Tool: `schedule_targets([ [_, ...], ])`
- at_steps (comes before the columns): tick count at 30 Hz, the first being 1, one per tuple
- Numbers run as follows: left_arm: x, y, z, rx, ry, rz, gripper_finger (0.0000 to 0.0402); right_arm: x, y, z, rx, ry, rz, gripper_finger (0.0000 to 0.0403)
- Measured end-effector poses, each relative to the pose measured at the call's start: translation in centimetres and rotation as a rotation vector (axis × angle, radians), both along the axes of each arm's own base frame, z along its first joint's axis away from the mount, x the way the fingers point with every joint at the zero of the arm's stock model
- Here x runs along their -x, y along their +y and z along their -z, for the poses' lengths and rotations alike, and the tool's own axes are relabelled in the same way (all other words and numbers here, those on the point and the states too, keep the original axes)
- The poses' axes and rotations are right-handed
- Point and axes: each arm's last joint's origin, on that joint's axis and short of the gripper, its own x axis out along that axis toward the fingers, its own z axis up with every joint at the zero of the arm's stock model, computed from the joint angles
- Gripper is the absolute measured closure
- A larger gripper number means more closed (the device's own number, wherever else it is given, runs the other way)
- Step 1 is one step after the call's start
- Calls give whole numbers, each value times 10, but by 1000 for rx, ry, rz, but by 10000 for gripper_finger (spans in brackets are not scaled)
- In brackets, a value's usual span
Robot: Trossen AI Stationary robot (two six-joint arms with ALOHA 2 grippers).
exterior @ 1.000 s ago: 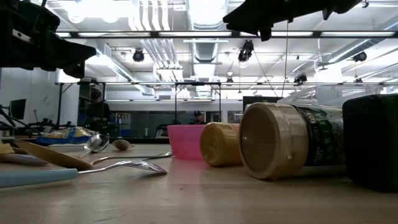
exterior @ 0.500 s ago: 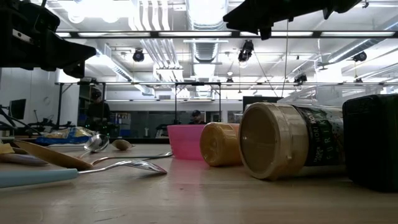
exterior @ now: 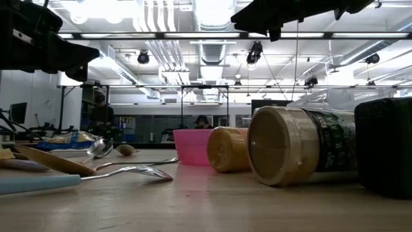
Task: Pick & Place Food Item
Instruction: Put the yellow noodle pack into the white bin
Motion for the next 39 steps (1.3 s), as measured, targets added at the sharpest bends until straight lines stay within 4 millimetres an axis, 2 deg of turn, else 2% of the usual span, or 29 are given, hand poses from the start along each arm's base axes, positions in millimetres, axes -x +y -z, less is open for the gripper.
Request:
schedule_targets([
  [4, 0, 0, 0, 218, 5, 0, 401, 0, 0, 0, -11, -4, 1, 241],
  [7, 0, 0, 0, 312, 7, 0, 401, 0, 0, 0, -11, -4, 1, 241],
  [18, 0, 0, 0, 394, 8, 1, 401, 0, 0, 0, -14, -5, 1, 241],
  [26, 0, 1, -3, 563, -14, -36, 401, 0, 0, 0, -14, -5, 1, 241],
  [33, 5, 5, -14, 760, 219, -262, 401, 0, 0, 0, -14, -5, 1, 241],
  [39, -10, 2, -43, 787, 445, -327, 401, 0, 0, 0, -14, -5, 1, 241],
])
